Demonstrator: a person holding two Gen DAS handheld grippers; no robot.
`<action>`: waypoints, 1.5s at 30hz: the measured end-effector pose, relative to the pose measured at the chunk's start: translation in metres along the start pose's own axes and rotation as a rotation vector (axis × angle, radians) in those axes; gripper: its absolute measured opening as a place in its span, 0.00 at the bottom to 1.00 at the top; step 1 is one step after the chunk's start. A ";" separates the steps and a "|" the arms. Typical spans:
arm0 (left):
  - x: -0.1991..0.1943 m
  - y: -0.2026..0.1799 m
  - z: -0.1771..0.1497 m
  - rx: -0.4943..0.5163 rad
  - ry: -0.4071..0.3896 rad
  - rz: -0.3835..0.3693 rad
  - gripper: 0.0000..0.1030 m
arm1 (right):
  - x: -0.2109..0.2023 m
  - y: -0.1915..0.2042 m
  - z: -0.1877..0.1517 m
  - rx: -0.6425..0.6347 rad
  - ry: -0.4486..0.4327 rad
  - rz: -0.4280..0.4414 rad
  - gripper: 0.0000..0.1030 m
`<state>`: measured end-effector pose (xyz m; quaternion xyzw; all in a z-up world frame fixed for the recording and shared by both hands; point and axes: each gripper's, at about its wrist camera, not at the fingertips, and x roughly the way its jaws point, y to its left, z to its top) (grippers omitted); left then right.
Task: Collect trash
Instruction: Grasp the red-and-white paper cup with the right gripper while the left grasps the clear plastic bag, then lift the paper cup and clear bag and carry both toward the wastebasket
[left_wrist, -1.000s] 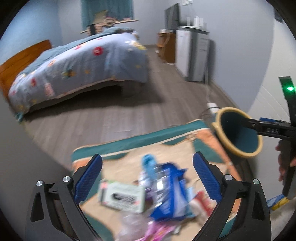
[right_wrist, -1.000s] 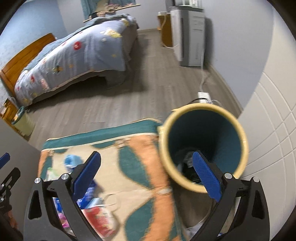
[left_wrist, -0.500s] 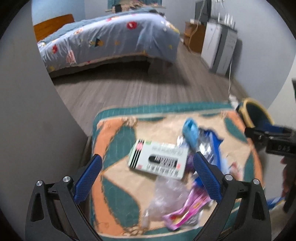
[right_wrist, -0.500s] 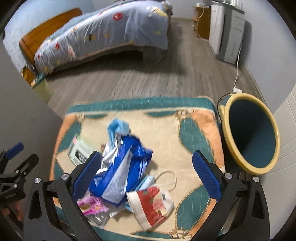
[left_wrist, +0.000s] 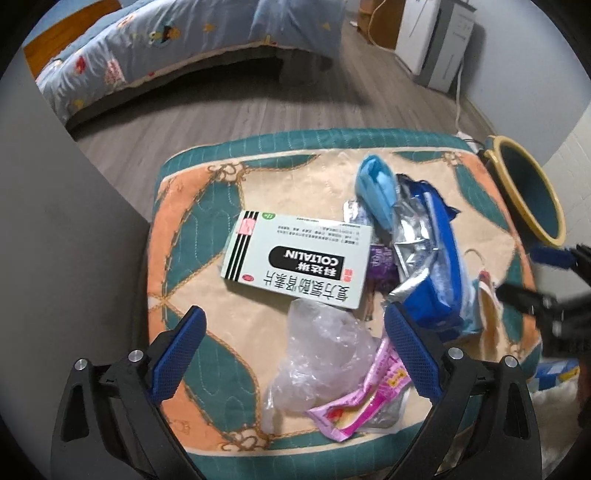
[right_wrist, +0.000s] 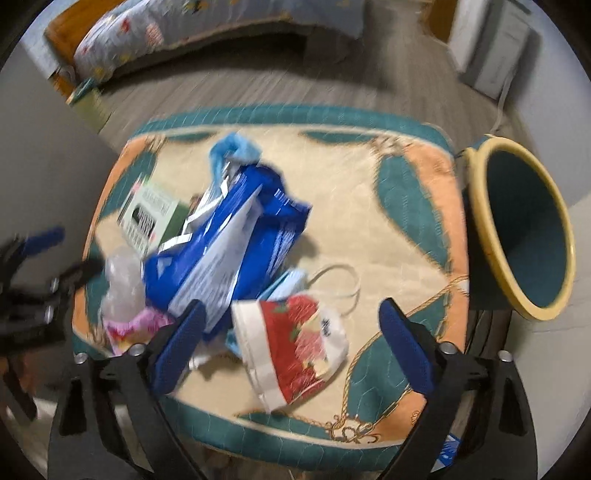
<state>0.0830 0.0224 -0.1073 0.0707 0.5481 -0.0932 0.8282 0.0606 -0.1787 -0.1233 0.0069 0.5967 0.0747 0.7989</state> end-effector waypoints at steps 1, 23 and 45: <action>0.003 0.001 0.000 -0.009 0.010 -0.001 0.92 | 0.002 0.003 -0.002 -0.021 0.008 0.001 0.83; 0.039 0.003 -0.006 -0.015 0.184 -0.048 0.21 | -0.016 -0.049 0.010 0.024 -0.001 0.039 0.04; 0.037 0.004 -0.008 -0.009 0.183 -0.020 0.20 | -0.008 -0.044 0.004 0.007 0.048 0.022 0.17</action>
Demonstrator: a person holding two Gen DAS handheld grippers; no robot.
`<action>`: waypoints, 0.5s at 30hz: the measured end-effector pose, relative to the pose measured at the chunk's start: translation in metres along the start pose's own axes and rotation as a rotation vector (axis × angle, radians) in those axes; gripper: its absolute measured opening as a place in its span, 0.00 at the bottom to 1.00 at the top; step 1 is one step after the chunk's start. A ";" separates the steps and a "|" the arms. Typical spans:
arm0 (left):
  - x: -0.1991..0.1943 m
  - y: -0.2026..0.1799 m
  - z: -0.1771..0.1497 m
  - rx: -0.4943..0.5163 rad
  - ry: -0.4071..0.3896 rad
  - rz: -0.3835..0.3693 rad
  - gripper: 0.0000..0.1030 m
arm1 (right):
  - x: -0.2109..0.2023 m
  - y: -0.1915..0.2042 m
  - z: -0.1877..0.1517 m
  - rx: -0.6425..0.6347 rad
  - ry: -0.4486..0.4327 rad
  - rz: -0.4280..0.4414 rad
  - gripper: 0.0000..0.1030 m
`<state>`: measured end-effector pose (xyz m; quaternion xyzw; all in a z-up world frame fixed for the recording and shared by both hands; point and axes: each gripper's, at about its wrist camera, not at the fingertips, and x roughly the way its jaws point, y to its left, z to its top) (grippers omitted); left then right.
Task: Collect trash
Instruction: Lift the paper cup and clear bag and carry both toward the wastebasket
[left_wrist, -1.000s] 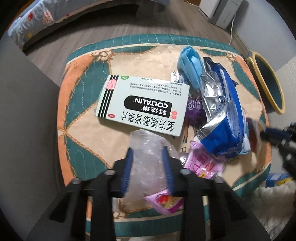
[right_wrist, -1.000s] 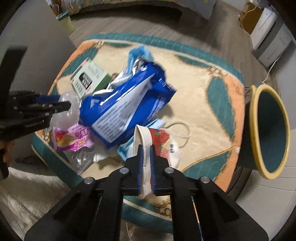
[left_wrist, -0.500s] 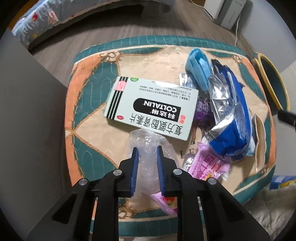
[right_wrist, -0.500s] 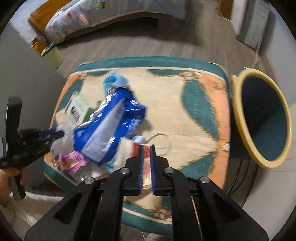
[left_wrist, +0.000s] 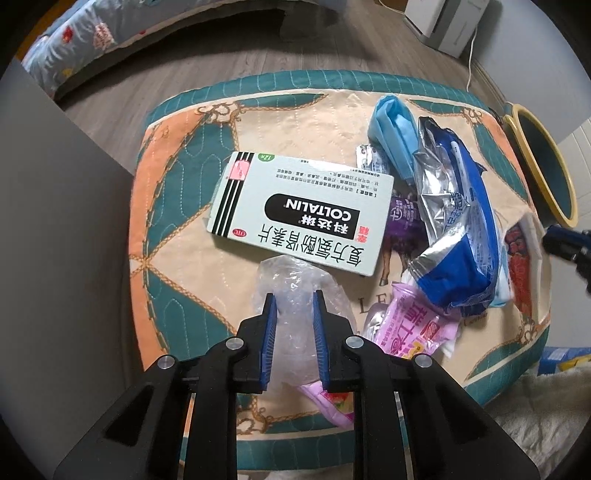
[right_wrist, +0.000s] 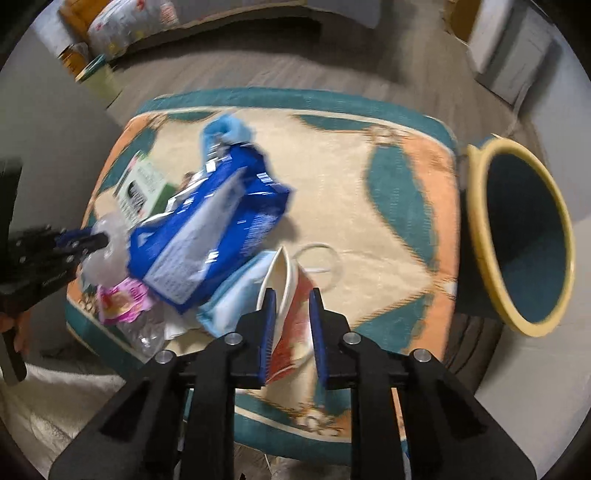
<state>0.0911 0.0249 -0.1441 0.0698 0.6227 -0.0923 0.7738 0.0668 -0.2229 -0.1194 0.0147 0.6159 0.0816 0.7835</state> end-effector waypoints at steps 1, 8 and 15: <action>0.000 0.000 0.000 0.000 0.003 -0.002 0.20 | 0.000 -0.006 0.001 0.019 0.003 0.006 0.17; 0.008 -0.005 -0.001 0.027 0.034 -0.006 0.19 | 0.015 -0.018 0.001 0.080 0.047 0.072 0.04; -0.022 -0.008 0.000 0.060 -0.064 -0.019 0.13 | -0.019 -0.019 0.007 0.088 -0.070 0.086 0.03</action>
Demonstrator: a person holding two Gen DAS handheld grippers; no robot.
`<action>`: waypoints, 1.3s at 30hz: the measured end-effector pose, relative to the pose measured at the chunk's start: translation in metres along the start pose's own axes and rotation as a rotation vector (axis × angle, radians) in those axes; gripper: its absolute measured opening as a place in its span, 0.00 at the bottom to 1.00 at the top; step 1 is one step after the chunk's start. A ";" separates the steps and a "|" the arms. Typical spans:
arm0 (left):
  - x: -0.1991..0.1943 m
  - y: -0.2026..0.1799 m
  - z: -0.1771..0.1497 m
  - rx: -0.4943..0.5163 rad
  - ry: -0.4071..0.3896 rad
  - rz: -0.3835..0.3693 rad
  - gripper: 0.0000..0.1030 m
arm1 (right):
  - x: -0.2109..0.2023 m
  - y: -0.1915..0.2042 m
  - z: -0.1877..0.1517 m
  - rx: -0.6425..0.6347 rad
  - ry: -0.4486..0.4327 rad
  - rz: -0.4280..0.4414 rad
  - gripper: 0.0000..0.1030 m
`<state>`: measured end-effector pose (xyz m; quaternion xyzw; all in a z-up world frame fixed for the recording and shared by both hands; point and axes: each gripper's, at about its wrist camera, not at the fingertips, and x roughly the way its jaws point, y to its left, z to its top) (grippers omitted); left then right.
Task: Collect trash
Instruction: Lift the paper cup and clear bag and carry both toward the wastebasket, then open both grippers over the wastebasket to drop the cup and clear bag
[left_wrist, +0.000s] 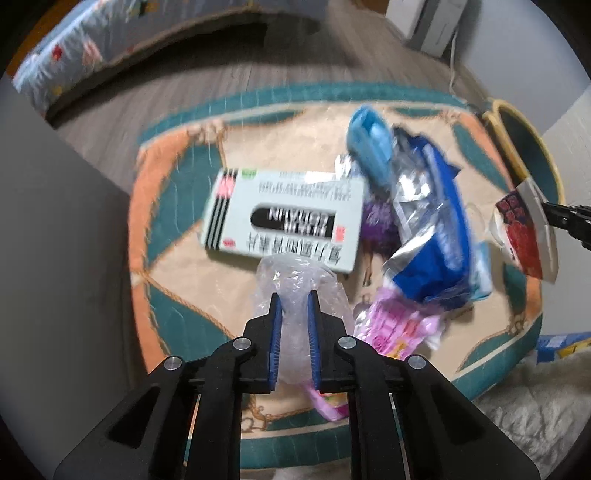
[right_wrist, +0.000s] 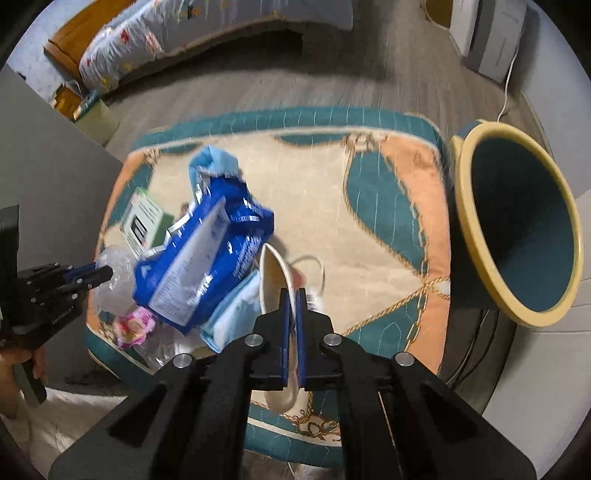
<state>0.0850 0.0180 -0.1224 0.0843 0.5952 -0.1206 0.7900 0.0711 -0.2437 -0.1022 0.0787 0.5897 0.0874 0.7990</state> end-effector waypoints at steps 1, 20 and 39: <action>-0.007 0.000 0.002 0.001 -0.029 0.000 0.13 | -0.007 -0.002 0.002 0.005 -0.024 0.001 0.03; -0.103 -0.091 0.060 0.167 -0.423 -0.082 0.13 | -0.068 -0.103 0.037 0.135 -0.291 -0.116 0.03; -0.039 -0.276 0.120 0.433 -0.340 -0.267 0.13 | -0.048 -0.242 0.015 0.505 -0.299 -0.204 0.03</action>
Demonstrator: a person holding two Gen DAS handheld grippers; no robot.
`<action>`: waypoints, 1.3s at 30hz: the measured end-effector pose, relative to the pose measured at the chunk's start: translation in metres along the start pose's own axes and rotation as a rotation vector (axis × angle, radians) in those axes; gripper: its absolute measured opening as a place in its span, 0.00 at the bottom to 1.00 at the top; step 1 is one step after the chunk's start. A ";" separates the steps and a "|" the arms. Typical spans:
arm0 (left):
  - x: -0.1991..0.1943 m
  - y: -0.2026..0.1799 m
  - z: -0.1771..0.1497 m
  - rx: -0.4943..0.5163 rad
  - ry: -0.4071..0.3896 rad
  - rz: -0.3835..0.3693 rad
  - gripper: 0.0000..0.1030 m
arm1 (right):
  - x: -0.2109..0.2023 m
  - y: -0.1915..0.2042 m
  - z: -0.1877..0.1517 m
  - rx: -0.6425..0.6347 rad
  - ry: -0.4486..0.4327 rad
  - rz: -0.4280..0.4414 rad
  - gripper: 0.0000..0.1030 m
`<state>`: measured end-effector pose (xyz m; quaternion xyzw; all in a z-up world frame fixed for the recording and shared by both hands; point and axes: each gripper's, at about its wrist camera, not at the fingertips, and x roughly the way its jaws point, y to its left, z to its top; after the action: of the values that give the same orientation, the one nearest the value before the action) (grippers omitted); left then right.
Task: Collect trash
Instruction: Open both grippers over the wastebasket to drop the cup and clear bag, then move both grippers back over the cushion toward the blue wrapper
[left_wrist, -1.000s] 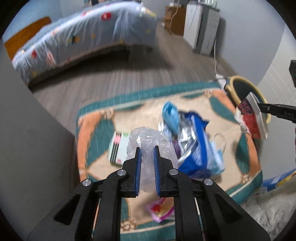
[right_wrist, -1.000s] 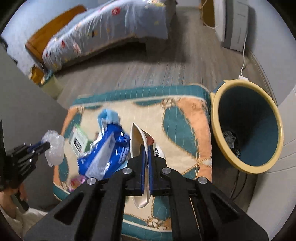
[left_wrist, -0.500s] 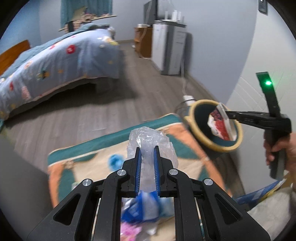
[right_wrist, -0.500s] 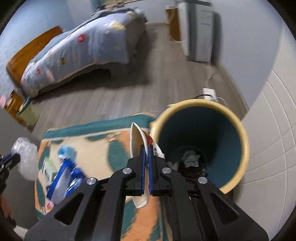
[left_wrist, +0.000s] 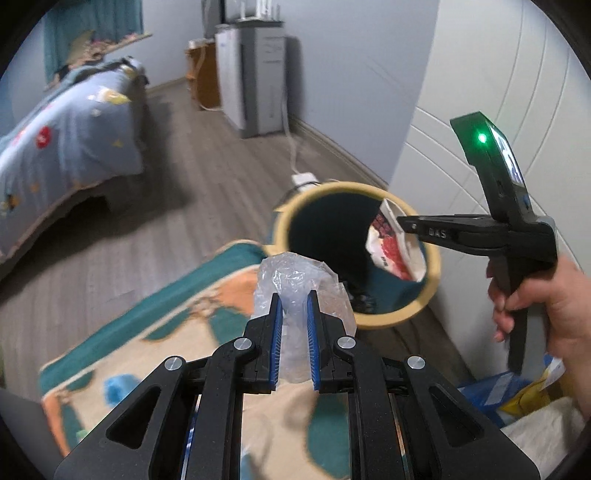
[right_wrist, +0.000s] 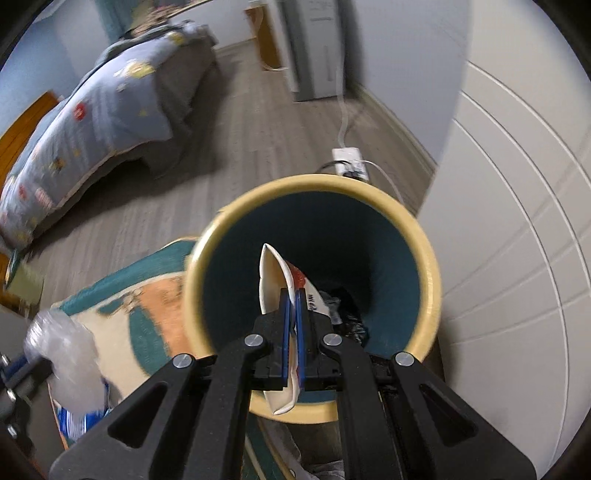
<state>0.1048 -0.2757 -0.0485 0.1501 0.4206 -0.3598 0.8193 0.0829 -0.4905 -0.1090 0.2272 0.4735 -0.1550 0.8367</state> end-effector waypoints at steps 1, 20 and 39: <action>0.008 -0.004 0.002 -0.003 0.001 -0.017 0.13 | 0.002 -0.007 0.000 0.042 0.005 0.012 0.03; 0.067 -0.033 0.039 0.016 -0.059 -0.030 0.62 | -0.007 -0.037 0.005 0.198 -0.098 -0.003 0.50; -0.045 0.056 -0.018 -0.129 -0.121 0.193 0.94 | -0.027 0.037 -0.003 -0.030 -0.100 -0.016 0.94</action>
<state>0.1171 -0.2063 -0.0265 0.1151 0.3764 -0.2600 0.8818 0.0850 -0.4560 -0.0780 0.2026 0.4354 -0.1657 0.8614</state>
